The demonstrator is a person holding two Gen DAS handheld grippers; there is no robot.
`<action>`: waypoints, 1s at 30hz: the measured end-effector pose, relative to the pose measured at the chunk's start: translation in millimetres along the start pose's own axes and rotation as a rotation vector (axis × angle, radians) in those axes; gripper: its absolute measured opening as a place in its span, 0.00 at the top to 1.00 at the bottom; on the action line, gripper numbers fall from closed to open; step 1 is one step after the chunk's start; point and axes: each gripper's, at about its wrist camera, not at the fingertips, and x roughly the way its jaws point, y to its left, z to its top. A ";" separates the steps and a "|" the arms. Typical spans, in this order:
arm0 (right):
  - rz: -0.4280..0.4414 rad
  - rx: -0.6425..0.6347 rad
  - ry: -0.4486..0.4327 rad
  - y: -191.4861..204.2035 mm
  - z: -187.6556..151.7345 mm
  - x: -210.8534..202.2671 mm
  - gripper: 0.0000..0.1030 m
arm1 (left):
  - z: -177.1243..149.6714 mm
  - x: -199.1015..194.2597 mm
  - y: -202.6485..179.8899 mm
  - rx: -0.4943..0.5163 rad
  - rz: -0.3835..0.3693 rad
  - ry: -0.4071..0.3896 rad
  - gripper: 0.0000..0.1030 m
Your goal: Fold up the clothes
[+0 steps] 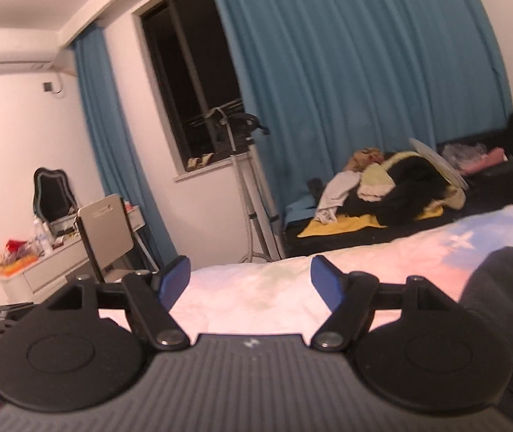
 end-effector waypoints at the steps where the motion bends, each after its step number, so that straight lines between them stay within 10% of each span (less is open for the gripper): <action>1: 0.004 -0.010 0.007 1.6 -3.4 2.5 0.27 | -5.6 0.7 3.0 -0.012 0.013 -0.005 0.00; 7: -0.005 -0.075 0.025 4.0 -25.0 12.7 0.25 | -29.6 18.4 24.6 -0.120 0.063 -0.007 0.00; 30: -0.124 -0.097 0.109 -27.5 -85.9 54.6 0.00 | -56.7 32.9 18.3 -0.005 0.214 -0.056 0.00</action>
